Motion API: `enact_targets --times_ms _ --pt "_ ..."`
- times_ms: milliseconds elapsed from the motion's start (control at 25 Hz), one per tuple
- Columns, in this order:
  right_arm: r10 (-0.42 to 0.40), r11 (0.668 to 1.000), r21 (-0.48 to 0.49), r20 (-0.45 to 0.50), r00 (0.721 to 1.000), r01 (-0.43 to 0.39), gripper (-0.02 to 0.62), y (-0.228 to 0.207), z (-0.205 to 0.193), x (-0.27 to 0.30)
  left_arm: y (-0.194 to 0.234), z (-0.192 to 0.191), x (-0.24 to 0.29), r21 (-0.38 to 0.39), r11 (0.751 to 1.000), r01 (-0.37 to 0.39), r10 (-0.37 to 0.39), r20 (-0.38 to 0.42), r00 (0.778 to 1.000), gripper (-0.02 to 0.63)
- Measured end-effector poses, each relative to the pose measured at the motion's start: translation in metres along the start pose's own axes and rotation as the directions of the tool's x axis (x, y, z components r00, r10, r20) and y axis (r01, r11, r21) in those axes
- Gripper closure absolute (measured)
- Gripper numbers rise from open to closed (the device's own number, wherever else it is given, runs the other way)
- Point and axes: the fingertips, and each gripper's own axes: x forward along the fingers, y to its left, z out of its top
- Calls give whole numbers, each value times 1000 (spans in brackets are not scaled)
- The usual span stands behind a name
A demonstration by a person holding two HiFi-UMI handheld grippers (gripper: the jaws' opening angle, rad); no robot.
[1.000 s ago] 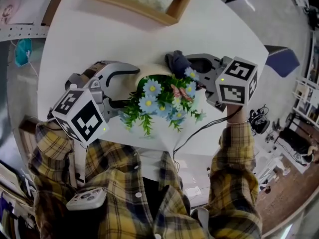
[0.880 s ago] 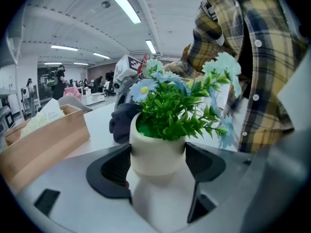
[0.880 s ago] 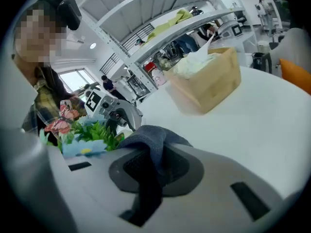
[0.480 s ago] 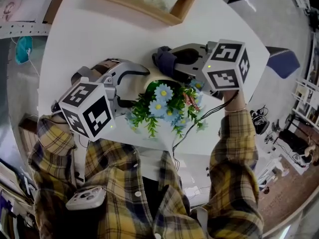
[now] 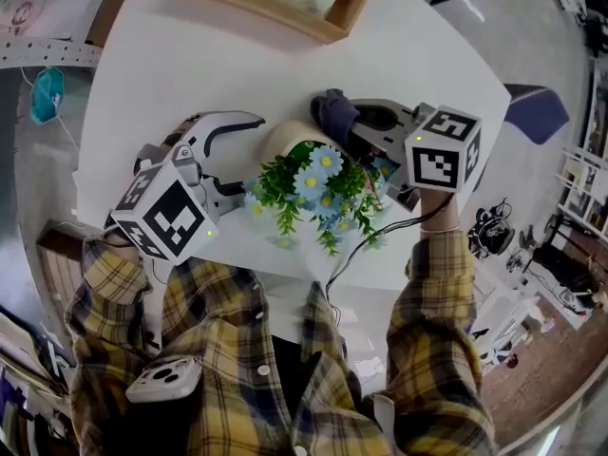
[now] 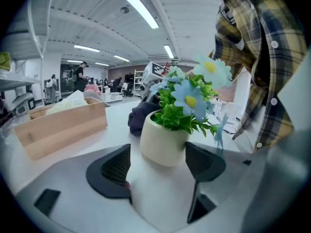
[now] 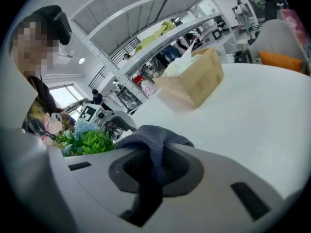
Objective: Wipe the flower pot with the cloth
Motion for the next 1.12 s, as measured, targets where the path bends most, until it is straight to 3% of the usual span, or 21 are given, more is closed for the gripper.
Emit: enact_targets --times_ms 200,440,560,880,1120 --pt "-156 982 128 162 974 136 565 3 -13 -15 3 -8 -12 -54 992 -112 113 6 994 244" --pt "-323 934 255 299 898 251 563 -8 -27 -60 15 4 -6 -173 950 -261 265 -1 964 244" --pt "-327 931 266 306 894 249 563 0 -35 -61 -6 -8 -10 -200 936 -289 293 -10 956 244" --pt "-330 926 283 284 900 250 563 12 -45 -47 -62 -13 -2 -284 926 -250 276 53 960 242" --pt "-335 915 326 288 897 237 563 27 -60 -37 -68 -6 3 -300 893 -335 375 85 923 233"
